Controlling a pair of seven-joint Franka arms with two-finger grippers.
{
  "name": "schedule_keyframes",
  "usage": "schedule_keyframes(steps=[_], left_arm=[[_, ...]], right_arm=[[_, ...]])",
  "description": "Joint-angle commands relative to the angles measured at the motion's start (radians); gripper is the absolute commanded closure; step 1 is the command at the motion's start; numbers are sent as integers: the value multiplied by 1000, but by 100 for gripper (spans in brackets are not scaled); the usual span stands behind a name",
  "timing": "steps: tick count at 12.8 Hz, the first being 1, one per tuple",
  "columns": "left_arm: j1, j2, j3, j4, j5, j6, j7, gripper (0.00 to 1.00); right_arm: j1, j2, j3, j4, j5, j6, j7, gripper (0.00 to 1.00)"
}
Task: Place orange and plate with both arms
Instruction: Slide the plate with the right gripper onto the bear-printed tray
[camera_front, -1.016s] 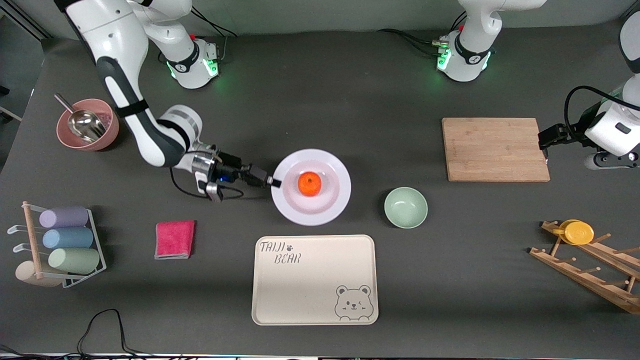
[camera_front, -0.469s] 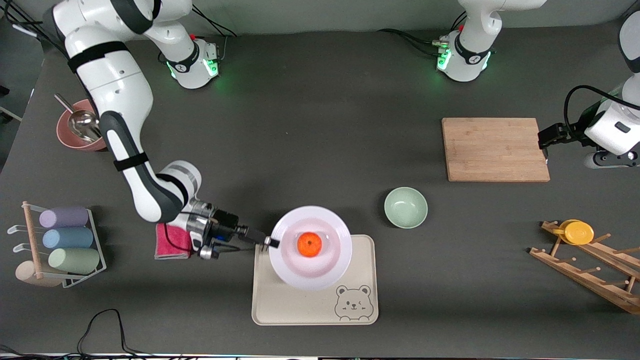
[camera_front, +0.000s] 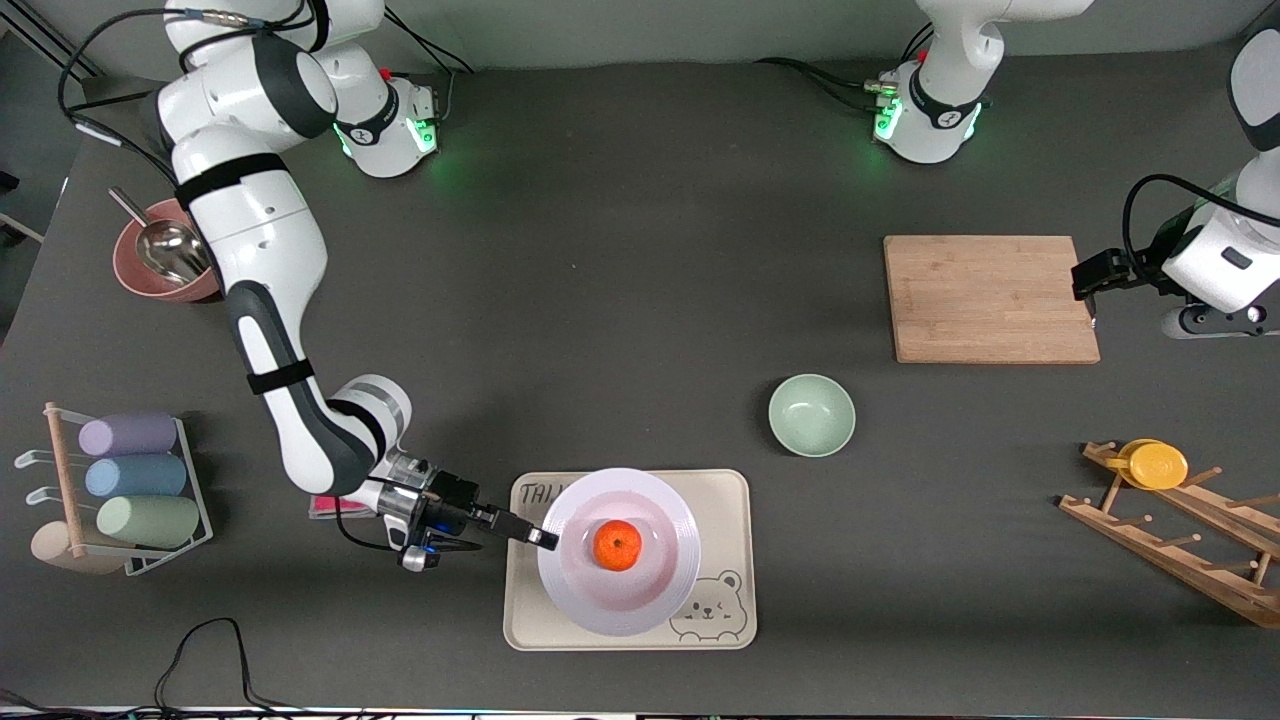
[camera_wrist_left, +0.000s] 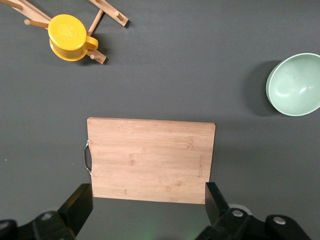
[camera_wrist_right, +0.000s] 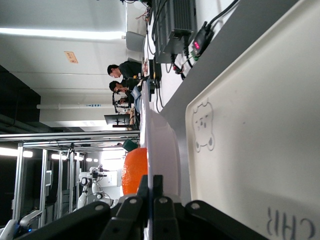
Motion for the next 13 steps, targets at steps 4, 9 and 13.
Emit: schedule_keyframes(steps=[4, 9, 13], left_arm=[[0, -53, 4, -56, -8, 30, 19, 0], [11, -75, 4, -97, -14, 90, 12, 0], [37, -78, 7, -99, -14, 110, 4, 0]], right_arm=[[66, 139, -36, 153, -30, 96, 15, 100], [80, 156, -62, 151, -30, 95, 15, 100], [80, 158, -64, 127, -31, 95, 15, 58]])
